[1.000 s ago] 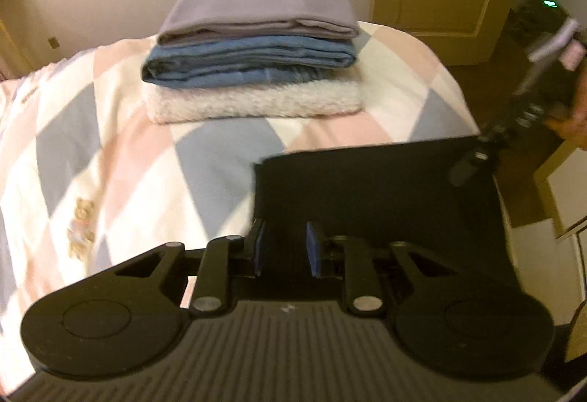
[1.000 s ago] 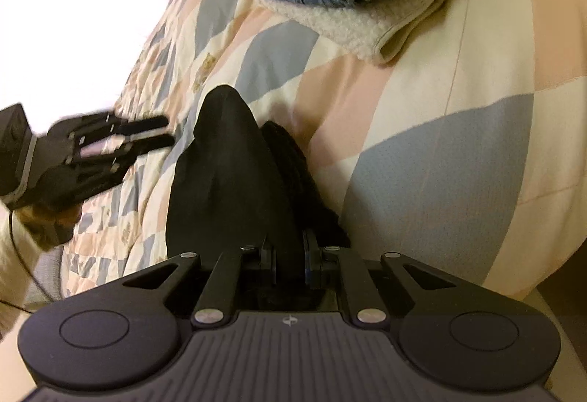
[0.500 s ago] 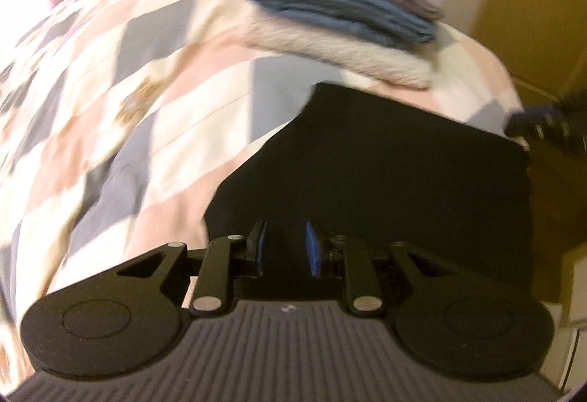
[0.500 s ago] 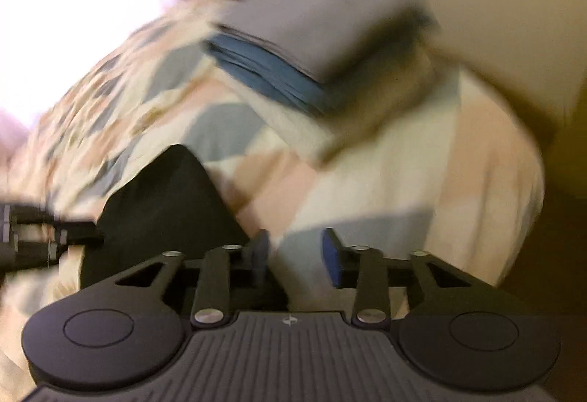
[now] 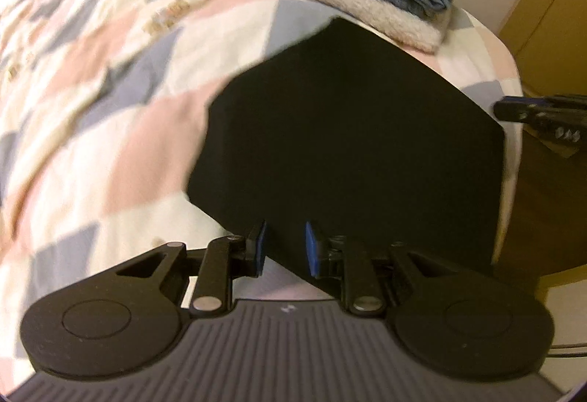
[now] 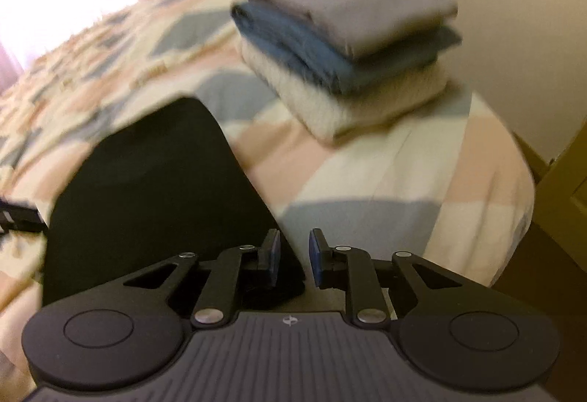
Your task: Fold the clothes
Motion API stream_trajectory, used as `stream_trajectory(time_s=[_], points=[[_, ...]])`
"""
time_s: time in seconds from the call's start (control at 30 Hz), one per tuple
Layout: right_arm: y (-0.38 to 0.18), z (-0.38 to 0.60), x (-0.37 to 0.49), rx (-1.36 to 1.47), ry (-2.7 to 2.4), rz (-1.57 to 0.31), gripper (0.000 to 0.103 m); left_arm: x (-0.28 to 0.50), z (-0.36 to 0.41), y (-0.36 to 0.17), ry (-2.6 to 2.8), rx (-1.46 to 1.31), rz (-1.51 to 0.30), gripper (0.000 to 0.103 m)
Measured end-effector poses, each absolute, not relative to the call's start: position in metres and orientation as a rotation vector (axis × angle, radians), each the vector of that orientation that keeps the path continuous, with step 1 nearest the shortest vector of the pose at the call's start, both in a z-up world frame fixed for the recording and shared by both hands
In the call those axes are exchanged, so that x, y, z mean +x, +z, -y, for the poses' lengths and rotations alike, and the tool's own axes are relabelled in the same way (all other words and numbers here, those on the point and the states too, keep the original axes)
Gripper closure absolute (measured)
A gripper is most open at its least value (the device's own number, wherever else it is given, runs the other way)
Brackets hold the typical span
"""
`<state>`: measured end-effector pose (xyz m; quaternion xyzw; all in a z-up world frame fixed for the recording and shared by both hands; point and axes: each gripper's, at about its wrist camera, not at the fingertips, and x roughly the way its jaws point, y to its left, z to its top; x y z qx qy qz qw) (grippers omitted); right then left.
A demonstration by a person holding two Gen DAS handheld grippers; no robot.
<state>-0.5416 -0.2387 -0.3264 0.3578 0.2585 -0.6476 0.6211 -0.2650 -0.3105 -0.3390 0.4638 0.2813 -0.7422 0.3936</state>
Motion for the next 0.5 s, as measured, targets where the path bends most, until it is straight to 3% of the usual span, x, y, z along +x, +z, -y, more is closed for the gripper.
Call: stream_trajectory(time_s=[0.17,0.5], points=[[-0.340,0.244,-0.514,0.832,-1.432,-0.697,0.081,-0.267,0.302,-0.347,-1.859,1.183,-0.725,0.085],[-0.317,0.219,-0.494,0.864,-1.516,-0.669,0.080,-0.235,0.286,-0.330,-1.860,1.125,-0.763,0.084]])
